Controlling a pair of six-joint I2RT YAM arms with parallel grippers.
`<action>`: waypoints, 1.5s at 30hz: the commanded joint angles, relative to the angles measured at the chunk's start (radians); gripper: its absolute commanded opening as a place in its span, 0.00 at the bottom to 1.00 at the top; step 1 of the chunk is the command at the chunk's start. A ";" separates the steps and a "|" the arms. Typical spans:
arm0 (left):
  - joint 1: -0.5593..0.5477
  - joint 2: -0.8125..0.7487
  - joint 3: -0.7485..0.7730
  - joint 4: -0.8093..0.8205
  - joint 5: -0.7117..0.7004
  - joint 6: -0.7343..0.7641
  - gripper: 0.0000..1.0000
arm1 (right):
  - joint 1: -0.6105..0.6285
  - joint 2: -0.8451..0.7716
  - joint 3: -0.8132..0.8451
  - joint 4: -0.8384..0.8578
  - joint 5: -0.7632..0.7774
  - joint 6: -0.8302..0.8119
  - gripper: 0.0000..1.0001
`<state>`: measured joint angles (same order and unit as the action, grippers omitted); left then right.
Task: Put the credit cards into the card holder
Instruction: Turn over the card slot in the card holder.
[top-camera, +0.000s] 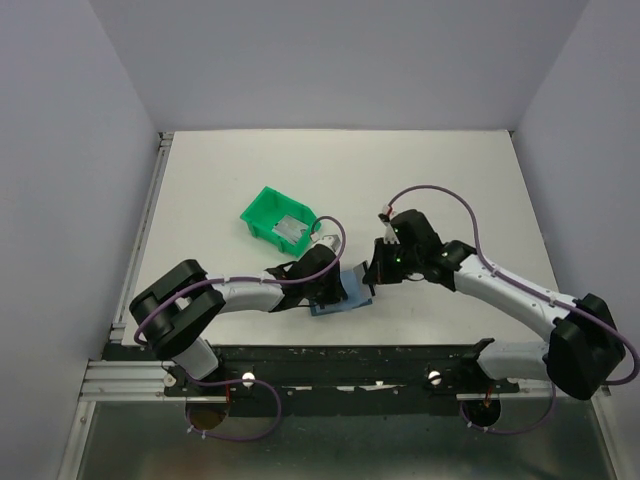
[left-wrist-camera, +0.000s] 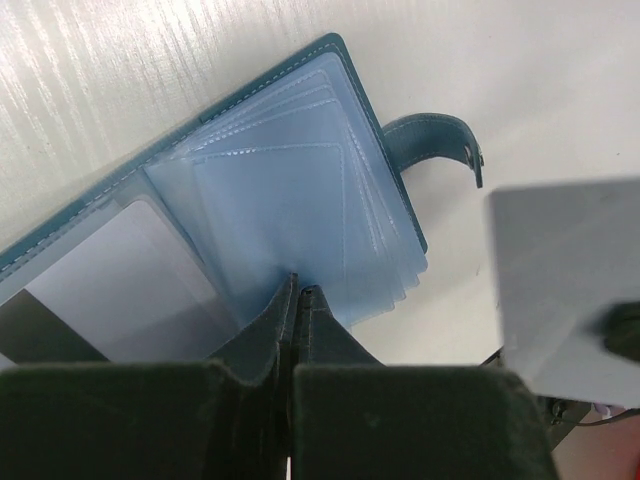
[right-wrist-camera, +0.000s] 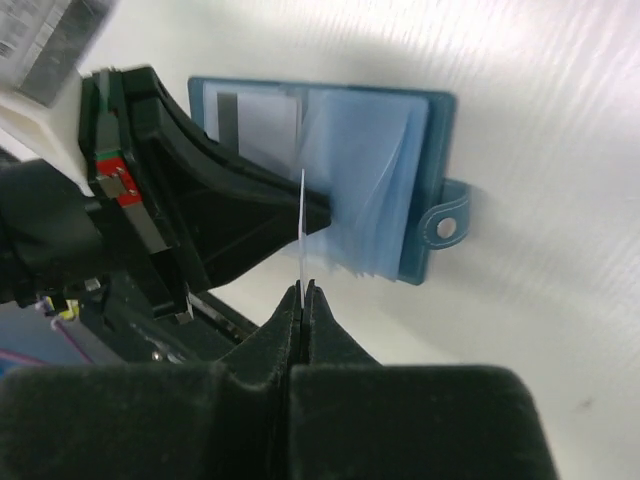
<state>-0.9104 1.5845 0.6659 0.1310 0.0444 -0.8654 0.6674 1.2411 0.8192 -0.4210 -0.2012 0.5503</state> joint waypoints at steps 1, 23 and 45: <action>-0.001 0.060 -0.040 -0.183 -0.044 0.023 0.00 | 0.003 0.052 -0.064 0.073 -0.185 0.022 0.00; -0.001 0.063 -0.038 -0.179 -0.046 0.026 0.00 | 0.000 0.175 -0.140 0.067 -0.159 0.076 0.00; -0.001 -0.126 0.038 -0.284 -0.093 0.031 0.00 | 0.001 0.241 -0.140 0.254 -0.214 0.129 0.00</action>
<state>-0.9104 1.5146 0.6769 -0.0067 0.0147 -0.8597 0.6674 1.4551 0.6830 -0.2214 -0.3893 0.6567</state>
